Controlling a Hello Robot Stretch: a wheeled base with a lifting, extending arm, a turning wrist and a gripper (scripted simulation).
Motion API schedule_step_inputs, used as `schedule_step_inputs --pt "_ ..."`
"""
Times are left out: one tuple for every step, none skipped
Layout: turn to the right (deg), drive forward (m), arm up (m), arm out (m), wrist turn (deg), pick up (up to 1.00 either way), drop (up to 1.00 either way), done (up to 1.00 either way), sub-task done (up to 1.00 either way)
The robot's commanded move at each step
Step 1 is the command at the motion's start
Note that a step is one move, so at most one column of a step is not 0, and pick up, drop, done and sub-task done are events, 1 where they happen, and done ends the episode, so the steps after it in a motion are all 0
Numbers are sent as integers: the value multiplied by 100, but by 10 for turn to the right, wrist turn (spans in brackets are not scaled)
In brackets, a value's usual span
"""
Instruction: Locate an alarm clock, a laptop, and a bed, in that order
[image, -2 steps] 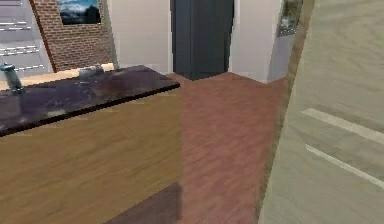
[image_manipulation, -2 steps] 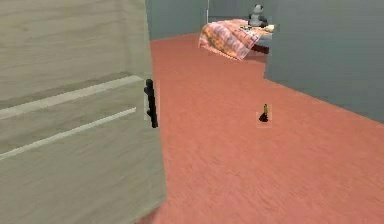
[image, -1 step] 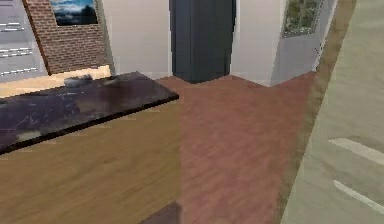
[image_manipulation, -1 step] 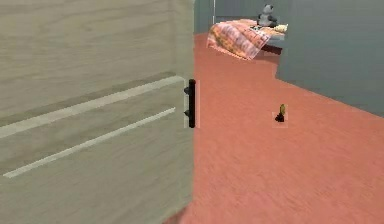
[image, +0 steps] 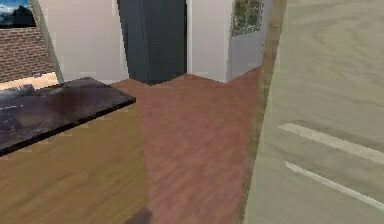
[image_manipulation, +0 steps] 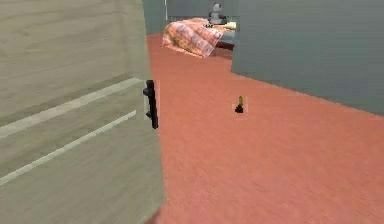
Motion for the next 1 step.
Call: schedule_step_inputs --pt "0 95 0 0 0 0 0 0 0"
